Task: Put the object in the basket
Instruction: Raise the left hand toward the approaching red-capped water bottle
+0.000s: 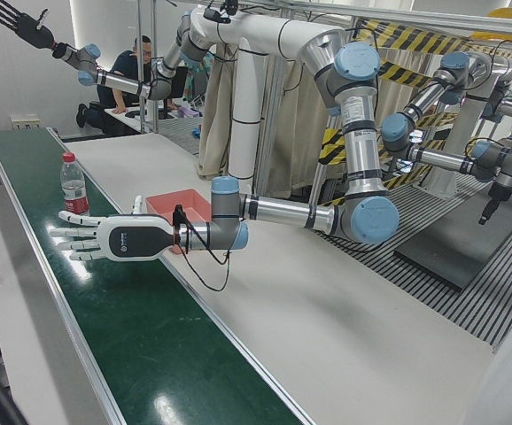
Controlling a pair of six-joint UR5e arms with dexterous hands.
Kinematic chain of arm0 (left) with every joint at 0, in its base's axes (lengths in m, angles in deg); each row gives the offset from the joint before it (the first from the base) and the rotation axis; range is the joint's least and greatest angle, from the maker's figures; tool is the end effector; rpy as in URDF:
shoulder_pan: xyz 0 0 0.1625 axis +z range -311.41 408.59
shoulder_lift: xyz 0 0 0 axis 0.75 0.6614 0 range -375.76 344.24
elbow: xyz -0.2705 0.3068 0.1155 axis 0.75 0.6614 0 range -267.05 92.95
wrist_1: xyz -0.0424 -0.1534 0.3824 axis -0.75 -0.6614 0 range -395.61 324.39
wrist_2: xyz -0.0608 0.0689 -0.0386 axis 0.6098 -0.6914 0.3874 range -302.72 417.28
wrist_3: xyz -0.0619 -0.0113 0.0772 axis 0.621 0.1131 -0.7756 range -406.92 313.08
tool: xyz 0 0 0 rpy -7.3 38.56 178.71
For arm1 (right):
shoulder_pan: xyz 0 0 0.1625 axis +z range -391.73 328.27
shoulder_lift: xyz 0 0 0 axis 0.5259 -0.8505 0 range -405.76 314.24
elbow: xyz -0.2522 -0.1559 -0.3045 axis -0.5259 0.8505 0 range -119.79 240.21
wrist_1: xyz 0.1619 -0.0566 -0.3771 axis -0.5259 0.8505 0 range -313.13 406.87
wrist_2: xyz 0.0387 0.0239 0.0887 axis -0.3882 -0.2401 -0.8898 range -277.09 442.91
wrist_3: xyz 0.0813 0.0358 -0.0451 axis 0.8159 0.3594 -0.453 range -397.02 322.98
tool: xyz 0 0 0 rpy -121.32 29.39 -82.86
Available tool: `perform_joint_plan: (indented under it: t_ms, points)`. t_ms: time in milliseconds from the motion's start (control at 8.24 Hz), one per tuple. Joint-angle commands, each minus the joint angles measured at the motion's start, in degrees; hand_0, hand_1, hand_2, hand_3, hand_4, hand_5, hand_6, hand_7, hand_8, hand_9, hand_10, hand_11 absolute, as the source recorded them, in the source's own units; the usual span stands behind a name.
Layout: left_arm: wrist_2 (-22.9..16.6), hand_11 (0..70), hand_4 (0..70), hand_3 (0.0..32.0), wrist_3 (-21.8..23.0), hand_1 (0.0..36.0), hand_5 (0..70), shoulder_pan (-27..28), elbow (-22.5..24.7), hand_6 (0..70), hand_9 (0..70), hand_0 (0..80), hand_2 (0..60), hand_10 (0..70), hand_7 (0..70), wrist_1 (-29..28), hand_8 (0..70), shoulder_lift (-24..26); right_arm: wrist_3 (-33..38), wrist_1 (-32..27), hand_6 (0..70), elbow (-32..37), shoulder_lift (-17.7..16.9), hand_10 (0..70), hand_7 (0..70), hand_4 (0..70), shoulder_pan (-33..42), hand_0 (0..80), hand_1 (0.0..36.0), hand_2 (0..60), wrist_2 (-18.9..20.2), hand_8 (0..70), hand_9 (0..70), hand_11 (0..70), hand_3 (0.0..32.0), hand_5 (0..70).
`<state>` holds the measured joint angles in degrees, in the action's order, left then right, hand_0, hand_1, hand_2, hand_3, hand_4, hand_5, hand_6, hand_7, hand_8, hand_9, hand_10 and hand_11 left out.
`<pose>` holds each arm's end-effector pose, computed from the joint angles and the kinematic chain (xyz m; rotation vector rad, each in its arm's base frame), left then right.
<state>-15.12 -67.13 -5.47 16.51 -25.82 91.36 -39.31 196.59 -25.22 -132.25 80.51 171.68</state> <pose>0.2120 -0.5709 0.4278 -0.0728 2.3471 -1.5888 0.3349 -0.4614 0.6323 -0.5582 2.4929 -1.4708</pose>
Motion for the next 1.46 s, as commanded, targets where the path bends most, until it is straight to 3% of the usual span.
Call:
perform_joint_plan:
  t_ms: [0, 364, 486, 607, 971, 1093, 1336]
  points:
    - [1.2, 13.7, 2.1, 11.0, -1.6, 2.7, 24.4, 1.0, -0.1, 5.6, 10.2, 54.5, 0.0, 8.6, 3.0, -0.4, 8.4, 0.6, 0.0, 0.1, 0.0, 0.0, 0.0, 0.0, 0.0, 0.0, 0.0, 0.0, 0.0, 0.0, 0.0, 0.0, 0.0, 0.0, 0.0, 0.0]
    - [1.1, 13.5, 4.4, 9.2, -3.2, 3.1, 25.0, 1.1, -2.4, 6.0, 10.7, 55.0, 0.0, 8.4, 3.3, -0.7, 8.6, 2.6, 0.0, 0.1, 0.0, 0.0, 0.0, 0.0, 0.0, 0.0, 0.0, 0.0, 0.0, 0.0, 0.0, 0.0, 0.0, 0.0, 0.0, 0.0]
    - [1.0, 13.0, 4.7, 9.0, -3.4, 3.0, 24.7, 1.1, -7.3, 6.0, 10.7, 55.0, 0.0, 8.1, 3.5, -2.8, 8.6, 5.0, 0.0, 0.1, 0.0, 0.0, 0.0, 0.0, 0.0, 0.0, 0.0, 0.0, 0.0, 0.0, 0.0, 0.0, 0.0, 0.0, 0.0, 0.0]
    - [0.7, 12.6, 4.3, 9.0, -3.2, 2.9, 24.8, 1.0, -9.0, 6.0, 10.9, 54.8, 0.0, 7.8, 3.5, -3.8, 8.7, 5.7, 0.0, 0.1, 0.0, 0.0, 0.0, 0.0, 0.0, 0.0, 0.0, 0.0, 0.0, 0.0, 0.0, 0.0, 0.0, 0.0, 0.0, 0.0]
    - [0.0, 12.4, 4.5, 9.0, -3.0, 3.1, 24.4, 0.9, -7.9, 6.2, 11.0, 55.1, 0.0, 7.7, 3.7, -3.4, 8.9, 5.6, 0.0, 0.1, 0.0, 0.0, 0.0, 0.0, 0.0, 0.0, 0.0, 0.0, 0.0, 0.0, 0.0, 0.0, 0.0, 0.0, 0.0, 0.0]
    - [0.0, 11.5, 0.6, 10.4, -3.0, 2.6, 24.0, 1.0, -7.8, 4.7, 10.1, 55.0, 0.0, 7.0, 2.8, -3.4, 7.0, 5.6, 0.0, 0.1, 0.0, 0.0, 0.0, 0.0, 0.0, 0.0, 0.0, 0.0, 0.0, 0.0, 0.0, 0.0, 0.0, 0.0, 0.0, 0.0]
    - [0.0, 10.5, 0.3, 11.2, -3.0, 2.4, 23.5, 1.1, -7.4, 4.4, 9.6, 55.2, 0.0, 6.2, 2.7, -3.4, 6.8, 5.8, 0.0, 0.0, 0.0, 0.0, 0.0, 0.0, 0.0, 0.0, 0.0, 0.0, 0.0, 0.0, 0.0, 0.0, 0.0, 0.0, 0.0, 0.0]
